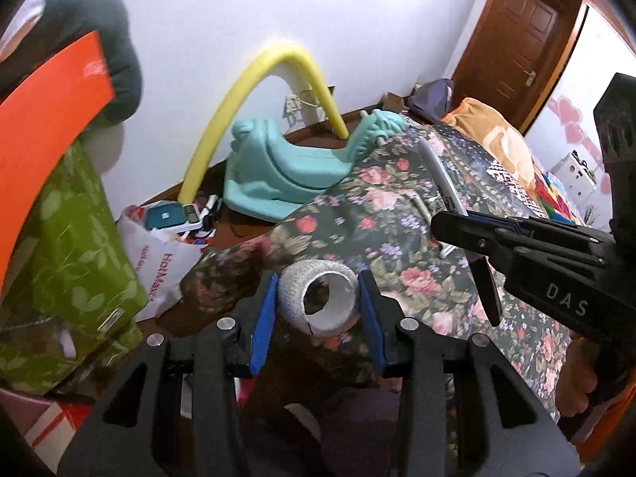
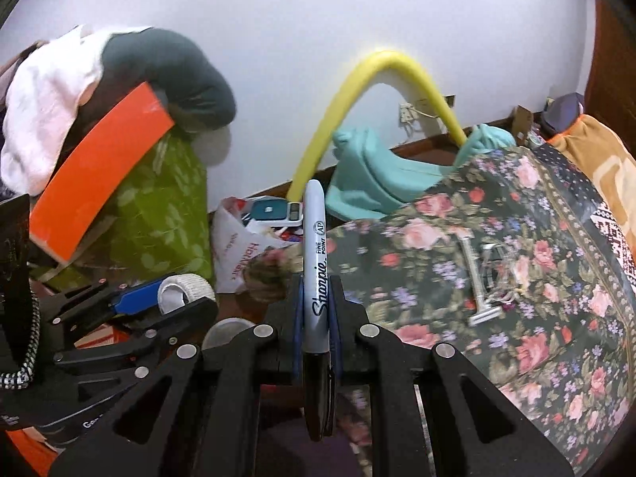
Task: Collect trash
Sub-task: 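Grasp the Sharpie marker with the right gripper while the left gripper holds the tape roll, then carry tape roll and Sharpie over the white bin and open both grippers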
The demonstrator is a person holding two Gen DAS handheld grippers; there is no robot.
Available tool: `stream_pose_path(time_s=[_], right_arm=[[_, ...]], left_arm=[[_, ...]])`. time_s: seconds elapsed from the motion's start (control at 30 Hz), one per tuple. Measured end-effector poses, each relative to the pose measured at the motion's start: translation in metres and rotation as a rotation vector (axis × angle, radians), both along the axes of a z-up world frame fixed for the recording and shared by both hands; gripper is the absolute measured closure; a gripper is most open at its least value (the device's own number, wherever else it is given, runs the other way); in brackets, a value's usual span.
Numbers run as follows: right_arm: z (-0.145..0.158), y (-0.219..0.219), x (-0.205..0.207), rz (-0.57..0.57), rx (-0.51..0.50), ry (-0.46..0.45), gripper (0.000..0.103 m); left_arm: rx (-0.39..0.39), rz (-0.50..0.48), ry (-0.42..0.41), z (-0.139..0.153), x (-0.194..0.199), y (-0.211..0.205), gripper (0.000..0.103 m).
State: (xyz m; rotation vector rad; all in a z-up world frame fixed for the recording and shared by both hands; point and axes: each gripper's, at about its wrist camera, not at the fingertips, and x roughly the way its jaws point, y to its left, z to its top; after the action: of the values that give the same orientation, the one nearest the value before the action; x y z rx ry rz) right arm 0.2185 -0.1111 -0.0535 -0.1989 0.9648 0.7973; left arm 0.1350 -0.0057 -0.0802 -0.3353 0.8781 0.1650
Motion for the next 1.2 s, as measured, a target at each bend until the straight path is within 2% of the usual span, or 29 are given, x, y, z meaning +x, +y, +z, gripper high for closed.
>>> stream_pose_path(time_s=[0.17,0.43,0.7,0.93,1.2], right_arm=[[-0.008,0.026,-0.025,0.036,-0.005,0.013,0.093],[-0.035,0.078,-0.067,0.131,-0.067,0.012,0.093],[-0.070,0.127,-0.098,0.228,-0.122,0.066,0.093],[-0.109,0.160,-0.104,0.286,-0.189,0.125,0.093],[-0.167,0.191,-0.096,0.320,-0.251,0.260,0.093]], left_arm=[[-0.004,0.042,0.024,-0.010,-0.030,0.024,0.063],[-0.057,0.135,0.075,-0.042,-0.075,0.064,0.063],[-0.120,0.227,0.181,-0.093,-0.103,0.106,0.063],[-0.202,0.302,0.278,-0.147,-0.115,0.141,0.063],[-0.273,0.346,0.383,-0.202,-0.122,0.162,0.063]])
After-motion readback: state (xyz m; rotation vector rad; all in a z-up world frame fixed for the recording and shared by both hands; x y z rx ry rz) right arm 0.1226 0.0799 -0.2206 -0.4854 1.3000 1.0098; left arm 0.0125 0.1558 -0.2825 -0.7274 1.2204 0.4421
